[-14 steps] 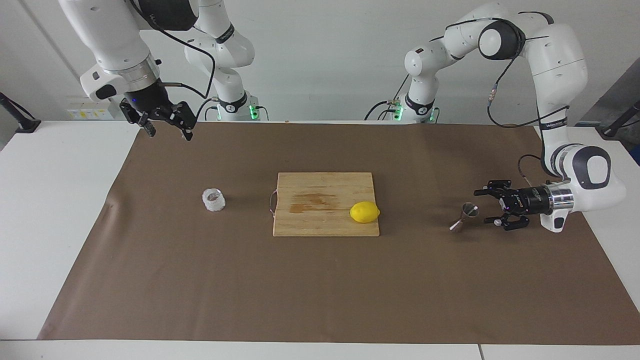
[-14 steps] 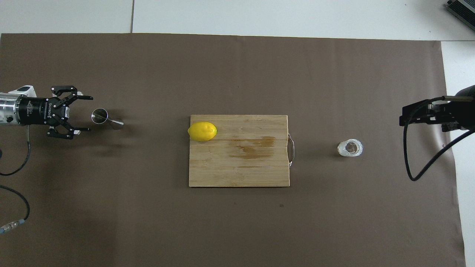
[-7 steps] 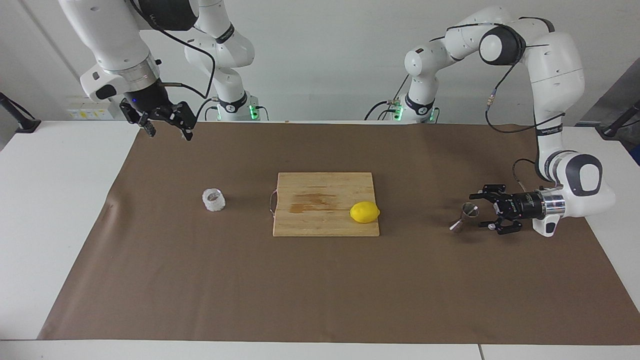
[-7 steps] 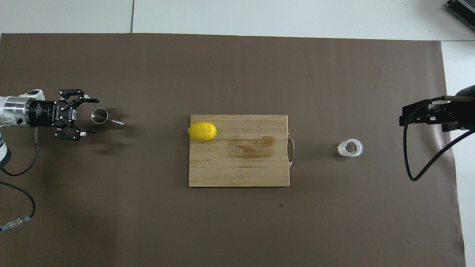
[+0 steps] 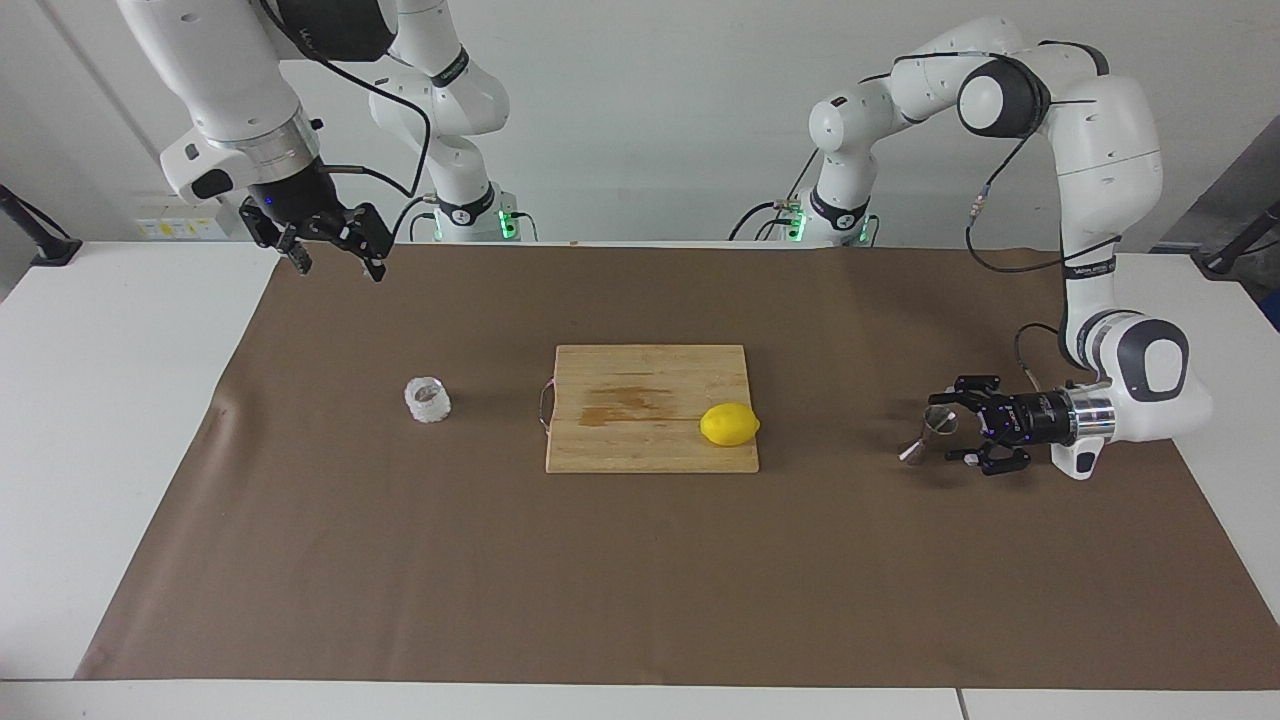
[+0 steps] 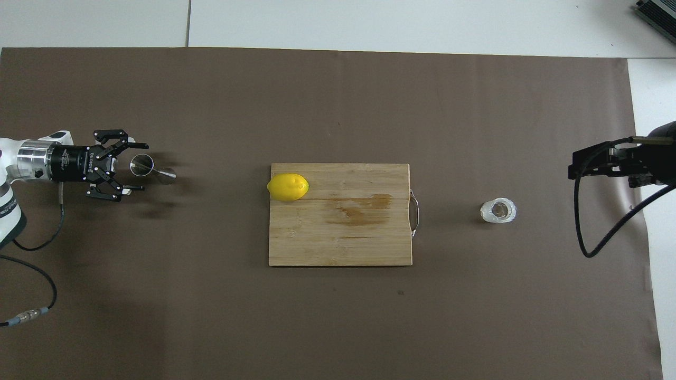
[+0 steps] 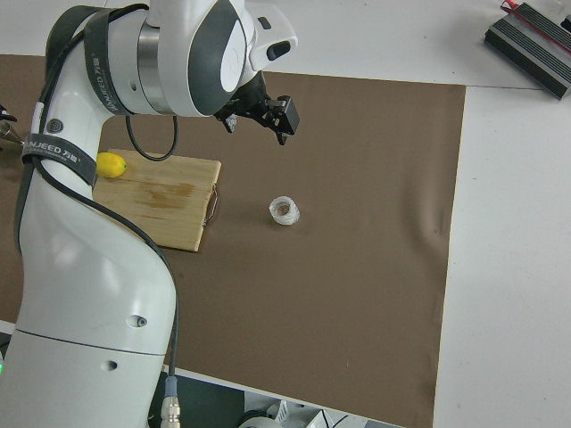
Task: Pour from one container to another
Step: 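Close the left gripper around the silver cup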
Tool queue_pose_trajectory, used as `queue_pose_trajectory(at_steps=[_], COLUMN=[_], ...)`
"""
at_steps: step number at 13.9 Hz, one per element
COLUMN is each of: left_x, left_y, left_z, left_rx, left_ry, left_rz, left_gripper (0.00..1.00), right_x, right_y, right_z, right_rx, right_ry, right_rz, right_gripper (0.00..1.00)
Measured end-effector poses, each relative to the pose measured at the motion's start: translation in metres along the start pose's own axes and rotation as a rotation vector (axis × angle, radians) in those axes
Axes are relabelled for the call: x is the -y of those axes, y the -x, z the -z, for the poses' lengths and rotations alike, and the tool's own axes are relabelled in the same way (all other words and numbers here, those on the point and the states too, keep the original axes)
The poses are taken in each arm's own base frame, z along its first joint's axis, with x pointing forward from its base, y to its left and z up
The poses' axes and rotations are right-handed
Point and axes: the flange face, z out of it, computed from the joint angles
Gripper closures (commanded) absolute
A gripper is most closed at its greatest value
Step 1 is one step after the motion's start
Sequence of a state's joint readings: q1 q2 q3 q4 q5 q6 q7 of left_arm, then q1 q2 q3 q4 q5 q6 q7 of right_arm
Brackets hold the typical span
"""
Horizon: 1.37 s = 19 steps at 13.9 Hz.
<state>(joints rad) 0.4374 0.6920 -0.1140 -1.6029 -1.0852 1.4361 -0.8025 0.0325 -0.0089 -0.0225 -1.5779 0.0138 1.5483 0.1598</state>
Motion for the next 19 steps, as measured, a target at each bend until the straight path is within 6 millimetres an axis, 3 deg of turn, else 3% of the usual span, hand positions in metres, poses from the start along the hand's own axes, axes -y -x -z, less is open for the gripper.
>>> queue_pose_trajectory(at_steps=[18,19], left_x=[-0.0003,0.0006], left_y=[0.0047,0.0043], left_z=[-0.0011,0.0017], left_rx=[0.028,0.029], left_ry=[-0.003,0.000], left_rz=[0.018,0.019], left_gripper=[0.00,0.04], right_x=[0.0000,0.0000], right_y=[0.0000,0.0000], right_z=[0.0000,0.0000], right_rx=[0.000,0.000], right_ry=[0.000,0.000], right_rz=[0.000,0.000], right_gripper=[0.00,0.00])
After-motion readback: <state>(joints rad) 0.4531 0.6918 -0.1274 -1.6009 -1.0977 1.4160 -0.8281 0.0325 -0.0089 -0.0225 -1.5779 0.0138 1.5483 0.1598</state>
